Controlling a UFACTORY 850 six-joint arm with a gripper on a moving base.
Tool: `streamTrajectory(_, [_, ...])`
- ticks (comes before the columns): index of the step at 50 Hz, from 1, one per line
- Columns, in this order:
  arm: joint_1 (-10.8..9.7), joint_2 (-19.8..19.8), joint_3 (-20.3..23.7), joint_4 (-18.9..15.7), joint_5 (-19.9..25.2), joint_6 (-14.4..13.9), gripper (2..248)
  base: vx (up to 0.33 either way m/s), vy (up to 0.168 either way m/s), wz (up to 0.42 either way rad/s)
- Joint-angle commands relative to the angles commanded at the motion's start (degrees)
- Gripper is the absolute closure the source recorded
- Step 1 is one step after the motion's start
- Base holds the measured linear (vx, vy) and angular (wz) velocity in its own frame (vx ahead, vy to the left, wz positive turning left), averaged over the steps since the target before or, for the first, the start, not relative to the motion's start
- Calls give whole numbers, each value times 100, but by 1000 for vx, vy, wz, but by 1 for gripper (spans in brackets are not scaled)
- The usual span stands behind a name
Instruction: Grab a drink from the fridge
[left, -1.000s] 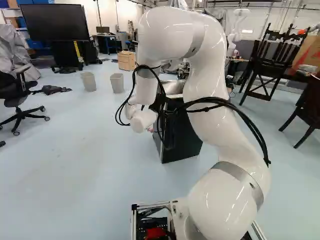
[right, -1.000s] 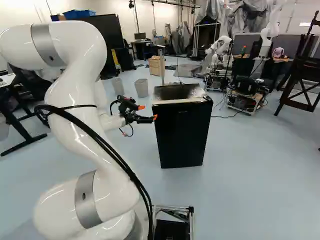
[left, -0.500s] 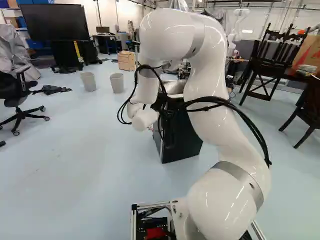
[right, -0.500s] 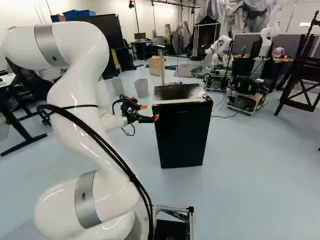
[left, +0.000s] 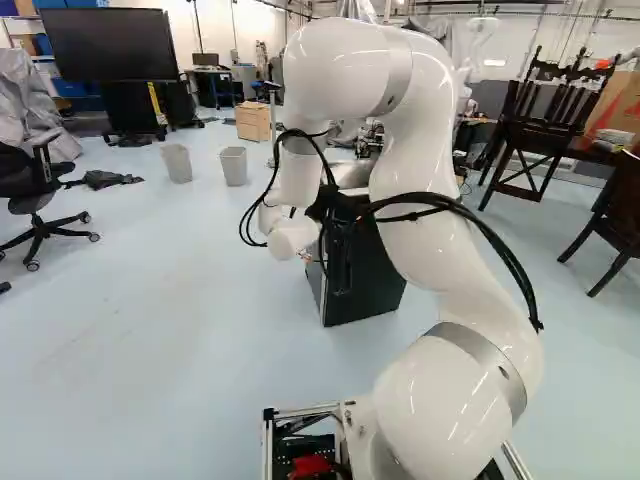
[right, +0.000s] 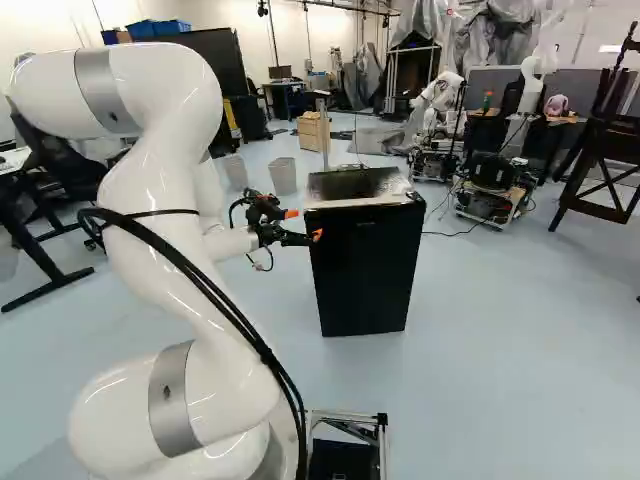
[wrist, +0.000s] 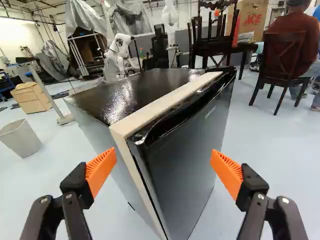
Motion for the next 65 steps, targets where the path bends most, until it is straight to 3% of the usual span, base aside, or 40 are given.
streamTrajectory(47, [-279,-14,-23,0,0,0,3,0,0,0])
streamTrajectory(65, [-372,95,161,0,0,0,3,0,0,0])
